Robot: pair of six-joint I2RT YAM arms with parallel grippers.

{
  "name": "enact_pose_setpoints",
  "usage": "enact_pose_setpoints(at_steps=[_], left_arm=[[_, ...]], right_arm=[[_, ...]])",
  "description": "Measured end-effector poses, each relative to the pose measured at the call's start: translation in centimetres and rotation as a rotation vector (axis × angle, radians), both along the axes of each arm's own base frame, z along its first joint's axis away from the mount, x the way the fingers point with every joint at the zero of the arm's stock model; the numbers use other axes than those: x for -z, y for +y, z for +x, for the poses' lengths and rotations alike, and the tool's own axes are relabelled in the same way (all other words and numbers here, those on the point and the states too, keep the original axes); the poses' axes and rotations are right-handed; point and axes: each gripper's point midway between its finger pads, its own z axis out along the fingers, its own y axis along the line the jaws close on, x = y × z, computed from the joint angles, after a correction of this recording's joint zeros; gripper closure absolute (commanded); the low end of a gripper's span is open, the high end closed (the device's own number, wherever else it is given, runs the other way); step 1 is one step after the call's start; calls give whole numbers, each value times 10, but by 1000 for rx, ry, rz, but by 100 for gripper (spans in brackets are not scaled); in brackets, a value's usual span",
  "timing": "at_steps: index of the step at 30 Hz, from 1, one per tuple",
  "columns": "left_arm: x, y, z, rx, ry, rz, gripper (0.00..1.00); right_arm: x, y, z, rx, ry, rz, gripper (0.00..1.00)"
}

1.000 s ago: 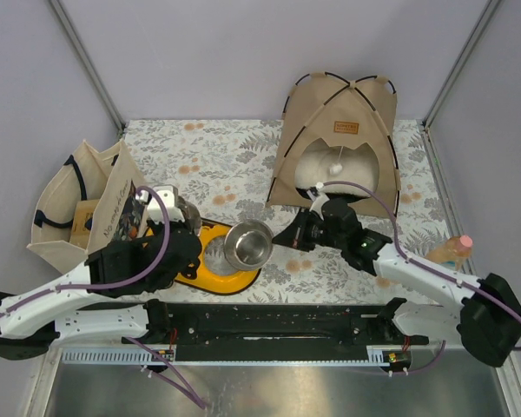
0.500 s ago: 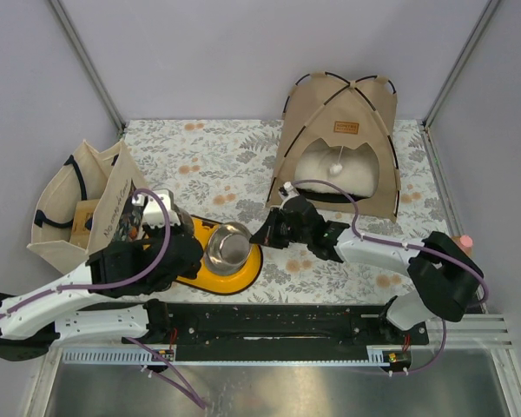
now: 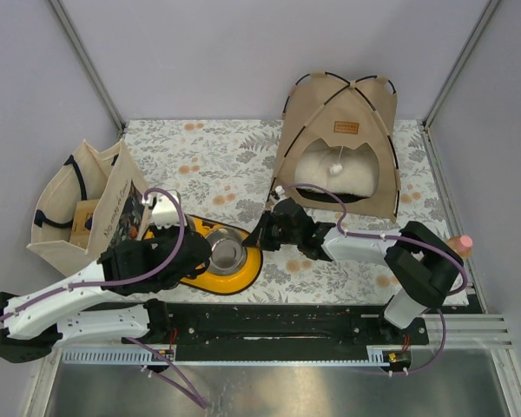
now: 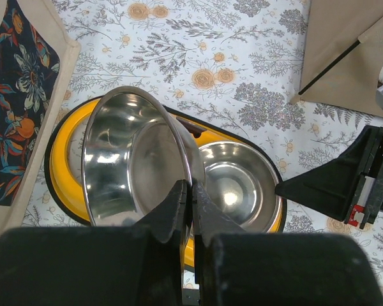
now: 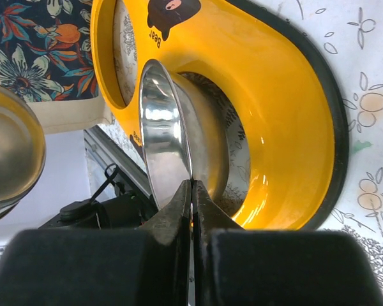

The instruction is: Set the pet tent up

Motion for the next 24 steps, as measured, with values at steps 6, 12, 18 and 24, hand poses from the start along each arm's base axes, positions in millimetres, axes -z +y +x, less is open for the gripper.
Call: enact_pose_setpoints(at_steps=[6, 12, 18, 24], left_arm=[[2, -1, -1, 3, 10, -3, 100], [6, 0, -1, 2, 21, 3, 100], [9, 1, 1, -14, 34, 14, 100], [19, -2, 6, -28, 69, 58, 100]], right_arm=[[1, 4, 0, 3, 21, 22, 78], [12, -3, -4, 1, 38, -32, 48], [19, -16, -7, 0, 34, -109, 33], [3, -32, -6, 12, -37, -164, 33]])
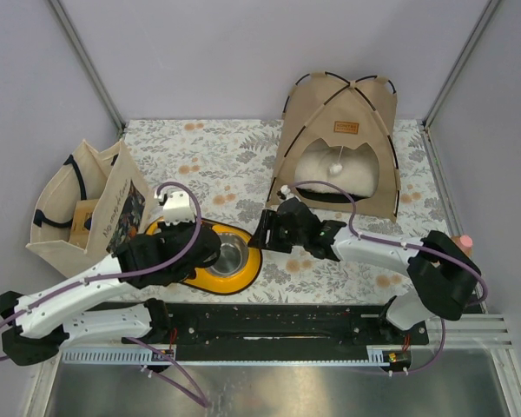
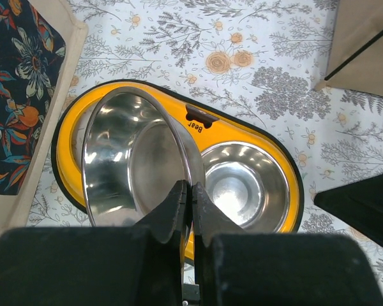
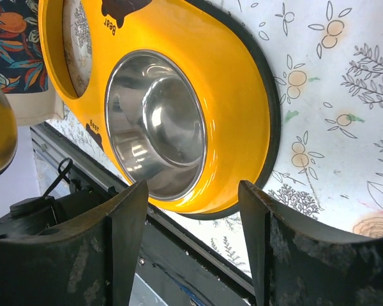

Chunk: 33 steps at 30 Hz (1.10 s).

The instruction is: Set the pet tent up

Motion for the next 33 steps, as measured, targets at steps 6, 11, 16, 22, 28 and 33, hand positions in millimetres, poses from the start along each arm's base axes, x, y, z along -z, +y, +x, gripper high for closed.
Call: enact_pose_setpoints(at_steps=[6, 11, 16, 22, 28, 33], left_arm=[[21, 11, 15, -68, 86, 72, 100], [49, 22, 33, -139, 202, 199, 100], [74, 29, 49, -185, 290, 286, 100], [96, 37, 66, -228, 355, 326, 100], [106, 41, 80, -262, 369, 293, 100], [119, 50, 86, -302, 403, 306, 100]], right_arm=[[-12, -10, 0, -6, -55, -27, 34], [-5, -23, -7, 2, -60, -42, 35], [5, -38, -18, 4, -47, -60, 36], [-2, -49, -26, 8, -67, -41, 36], [-12, -55, -25, 27, -105, -22, 35], [-5, -59, -28, 29, -96, -36, 35]])
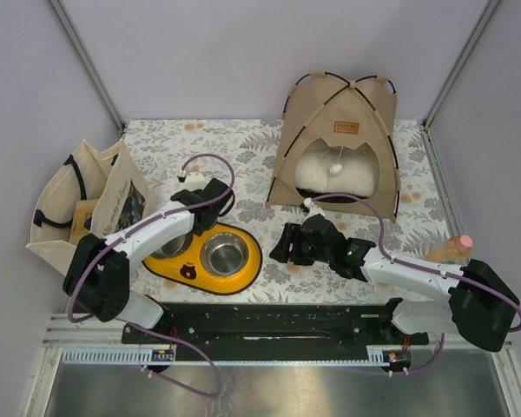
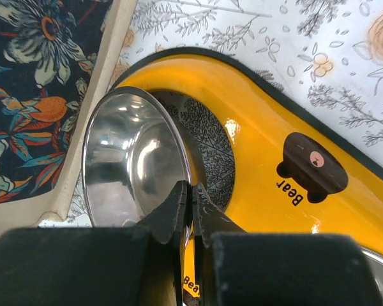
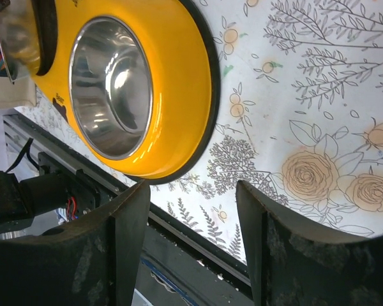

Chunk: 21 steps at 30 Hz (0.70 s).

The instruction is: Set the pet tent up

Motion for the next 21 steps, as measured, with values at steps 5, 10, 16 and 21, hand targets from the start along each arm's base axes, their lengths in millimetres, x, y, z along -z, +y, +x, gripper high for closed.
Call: enact_pose_setpoints(at_steps=[5, 10, 16, 21], left_arm=[[17, -3, 1, -1, 29, -8, 92], [28, -7, 3, 4, 48, -21, 75], [34, -7, 0, 7, 81, -20, 49], [35, -9, -1, 11, 90, -30, 48]], right_arm=[[8, -4, -3, 0, 13, -15, 35], [6, -4, -3, 0, 9, -11, 35], [2, -4, -3, 1, 0, 0, 35], [-2, -6, -3, 8, -12, 7, 35]])
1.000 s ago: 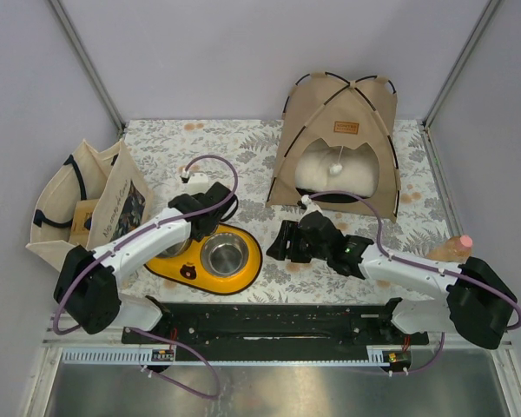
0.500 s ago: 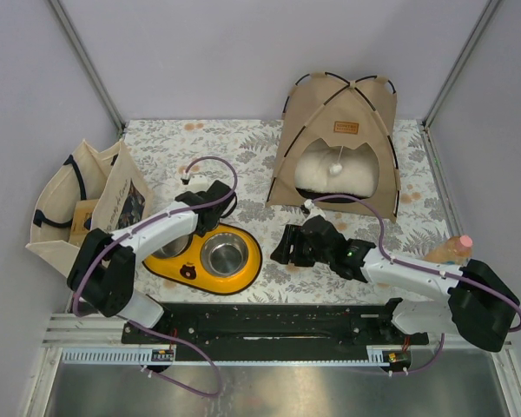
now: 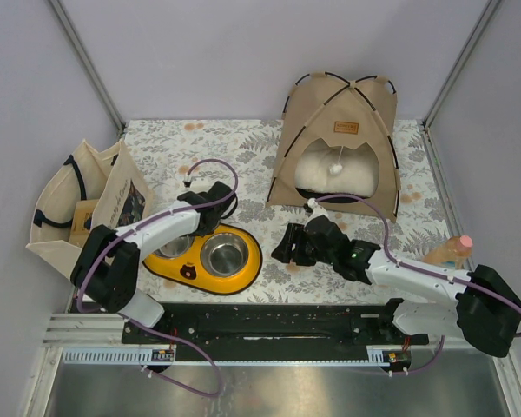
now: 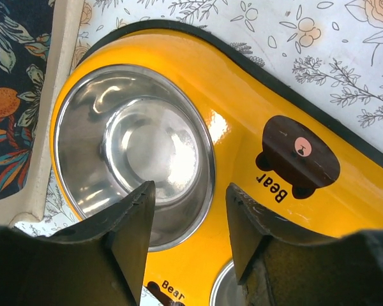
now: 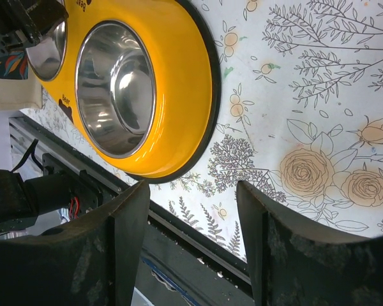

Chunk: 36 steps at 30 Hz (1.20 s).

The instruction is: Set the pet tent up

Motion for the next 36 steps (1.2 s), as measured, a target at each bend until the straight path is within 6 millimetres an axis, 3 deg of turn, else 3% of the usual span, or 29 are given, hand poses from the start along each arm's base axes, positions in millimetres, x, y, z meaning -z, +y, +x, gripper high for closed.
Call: enact_pose_setpoints(at_steps=[3, 12, 17, 20, 25, 30, 36], left_arm=[[-4, -2, -2, 5, -2, -25, 44], [-45, -21, -24, 102, -131, -237, 9], [-33, -32, -59, 178, -103, -361, 5], [-16, -32, -83, 189, -58, -425, 20], [-18, -43, -103, 160, -47, -558, 82], [-14, -43, -120, 121, 2, -577, 99], [8, -38, -141, 65, 137, -493, 100]], right_arm=[[-2, -1, 1, 8, -7, 0, 34], [6, -12, -5, 2, 5, -49, 31], [10, -21, -12, -4, 13, -68, 30], [15, -26, -17, -13, 19, -80, 35], [22, -24, -25, -52, 46, -84, 41], [27, -20, -27, -71, 65, -81, 41], [27, -17, -25, -66, 60, -64, 41]])
